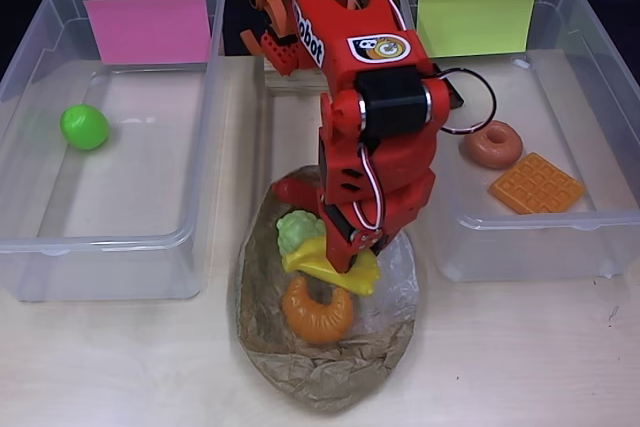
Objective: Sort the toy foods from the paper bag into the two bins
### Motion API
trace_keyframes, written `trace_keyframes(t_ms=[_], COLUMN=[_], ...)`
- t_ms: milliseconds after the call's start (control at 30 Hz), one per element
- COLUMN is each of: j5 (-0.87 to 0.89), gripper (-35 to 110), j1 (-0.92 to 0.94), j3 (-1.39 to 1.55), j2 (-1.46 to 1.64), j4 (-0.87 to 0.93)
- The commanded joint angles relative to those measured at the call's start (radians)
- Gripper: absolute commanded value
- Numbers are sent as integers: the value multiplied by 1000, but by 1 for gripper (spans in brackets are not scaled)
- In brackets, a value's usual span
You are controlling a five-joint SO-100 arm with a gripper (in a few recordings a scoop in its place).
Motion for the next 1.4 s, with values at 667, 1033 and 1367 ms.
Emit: trace_keyframes(t_ms=[667, 1033, 1367], j5=[-236, -189, -160], gripper=[10, 12, 16], j1=[179, 426, 695], j3=[350, 1063, 1347], j2=[591, 1150, 1424], j4=[-51, -229, -322])
